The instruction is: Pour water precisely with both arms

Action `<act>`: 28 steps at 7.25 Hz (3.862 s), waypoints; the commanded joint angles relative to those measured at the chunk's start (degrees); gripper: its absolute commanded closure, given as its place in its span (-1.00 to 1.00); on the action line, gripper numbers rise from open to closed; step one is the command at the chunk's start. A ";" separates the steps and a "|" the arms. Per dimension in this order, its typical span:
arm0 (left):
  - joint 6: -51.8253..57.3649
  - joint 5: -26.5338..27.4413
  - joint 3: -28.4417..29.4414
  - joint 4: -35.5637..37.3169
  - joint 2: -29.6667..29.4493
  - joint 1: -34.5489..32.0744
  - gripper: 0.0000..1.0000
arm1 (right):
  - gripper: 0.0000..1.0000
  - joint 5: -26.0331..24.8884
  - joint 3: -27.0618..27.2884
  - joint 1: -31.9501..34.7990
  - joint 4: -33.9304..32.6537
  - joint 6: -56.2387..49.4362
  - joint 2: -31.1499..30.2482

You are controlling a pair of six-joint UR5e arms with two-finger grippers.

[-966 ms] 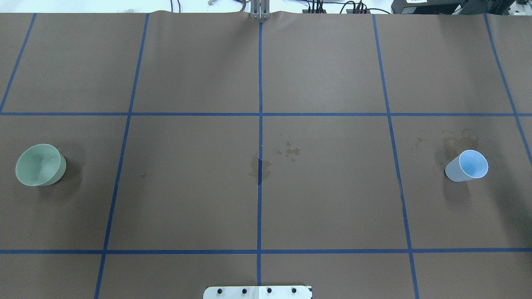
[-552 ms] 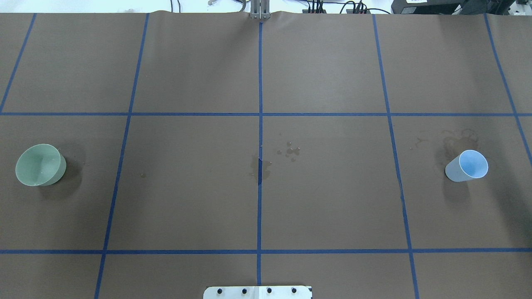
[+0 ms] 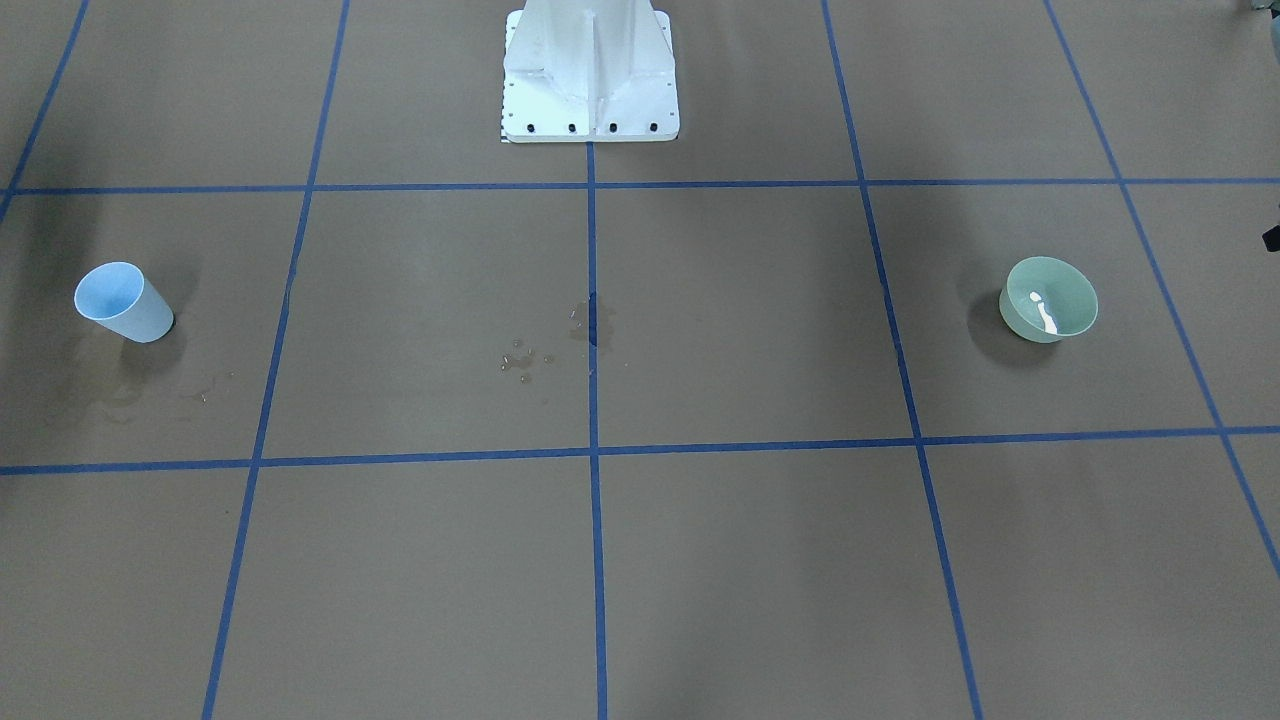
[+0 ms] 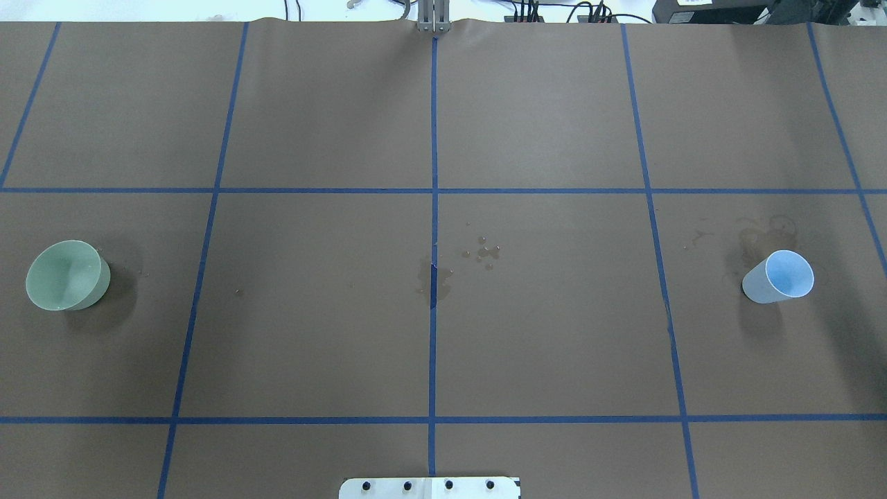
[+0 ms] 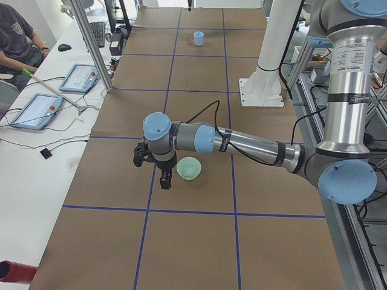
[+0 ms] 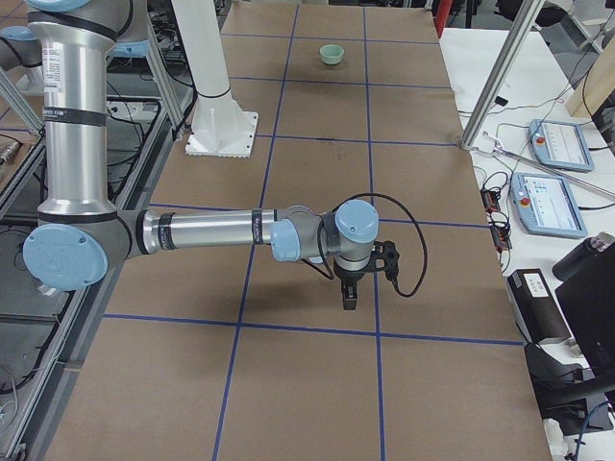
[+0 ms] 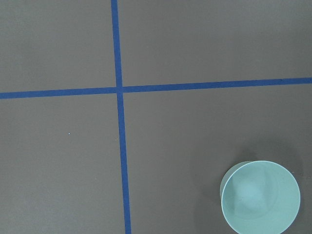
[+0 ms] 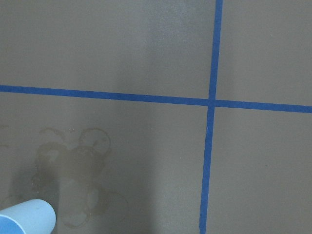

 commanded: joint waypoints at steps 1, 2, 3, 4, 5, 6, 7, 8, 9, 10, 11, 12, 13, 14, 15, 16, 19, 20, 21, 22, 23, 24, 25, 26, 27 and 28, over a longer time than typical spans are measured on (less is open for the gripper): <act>-0.13 -0.01 -0.17 -0.08 0.06 0.01 -1.00 | -1.00 0.98 0.13 -0.05 0.08 -0.05 -0.11; -0.31 -0.27 -0.44 0.01 0.06 0.01 -1.00 | -1.00 1.07 0.30 -0.05 0.08 0.03 -0.11; -0.31 -0.45 -0.44 0.10 0.06 -0.07 -1.00 | -1.00 0.98 -0.13 -0.05 0.08 0.03 -0.02; -0.40 -0.45 -1.13 0.27 0.15 -0.07 -1.00 | -1.00 0.98 0.21 -0.05 0.08 0.03 -0.11; -0.40 -0.45 -1.23 0.27 0.23 -0.07 -1.00 | -1.00 0.98 0.30 -0.05 0.17 0.03 -0.20; -0.40 -0.53 -1.49 0.27 0.50 -0.07 -1.00 | -1.00 0.89 0.22 -0.05 0.17 0.12 -0.03; -0.40 -0.54 -1.58 0.27 0.59 -0.07 -1.00 | -1.00 0.80 -0.04 -0.05 0.17 0.21 0.06; -0.40 -0.54 -1.58 0.27 0.59 0.01 -1.00 | -1.00 0.80 -0.05 -0.05 0.17 0.21 0.06; -0.40 -0.54 -1.67 0.27 0.59 0.01 -1.00 | -1.00 0.89 0.21 -0.05 0.08 0.21 0.06; -0.40 -0.62 -1.93 0.27 0.59 0.01 -1.00 | -1.00 0.89 -0.13 -0.05 0.08 0.21 0.06; -0.40 -0.62 -2.02 0.36 0.76 0.10 -1.00 | -1.00 0.80 -0.22 -0.22 0.08 0.12 0.06; -0.40 -0.62 -1.93 0.28 0.85 0.10 -1.00 | -1.00 0.80 -0.22 -0.23 0.08 0.21 0.06; -0.40 -0.62 -1.85 0.19 0.85 0.10 -1.00 | -1.00 0.89 -0.05 -0.23 0.08 0.12 -0.02; -0.40 -0.62 -2.02 0.19 0.85 0.10 -1.00 | -1.00 0.98 0.04 -0.23 0.08 0.03 -0.02; -0.40 -0.62 -2.02 -0.16 0.85 0.10 -1.00 | -1.00 0.98 -0.22 -0.23 0.08 0.12 -0.02; -0.31 -1.06 -2.02 -0.43 0.85 0.10 -1.00 | -1.00 0.98 -0.05 -0.23 0.08 0.12 0.06; 0.04 -4.23 -2.28 -0.25 0.85 0.10 -1.00 | -1.00 0.72 -0.40 -0.23 0.08 0.03 0.06; 0.13 -3.88 -2.02 -0.25 0.85 0.10 -1.00 | -1.00 0.72 -0.40 -0.23 0.08 -0.05 -0.02; 0.13 -3.70 -2.02 -0.25 0.85 0.10 -1.00 | -1.00 0.80 -0.40 -0.23 0.08 0.03 -0.02; 0.13 -3.70 -2.11 -0.25 0.85 0.10 -1.00 | -1.00 0.80 -0.48 -0.23 0.08 0.03 -0.02; 0.13 -3.53 -1.76 -0.25 0.76 0.10 -1.00 | -1.00 0.72 -0.83 -0.23 0.08 -0.14 -0.11; 0.04 -2.39 -1.76 -0.25 0.33 0.10 -1.00 | -1.00 0.72 -1.36 -0.23 0.08 0.03 -0.02; -0.13 -2.47 -2.11 -0.25 0.32 0.10 -1.00 | -1.00 0.72 -1.89 -0.23 0.08 0.12 -0.02; -0.31 -2.64 -2.37 -0.25 0.32 0.10 -1.00 | -1.00 0.80 -1.89 -0.23 0.08 0.12 0.06; -0.31 -2.38 -2.46 -0.25 0.24 0.10 -1.00 | -1.00 0.72 -2.15 -0.49 0.51 0.21 0.06; -0.31 -2.38 -2.37 -0.25 0.24 0.10 -1.00 | -1.00 0.98 -1.81 -0.49 2.61 0.56 -0.02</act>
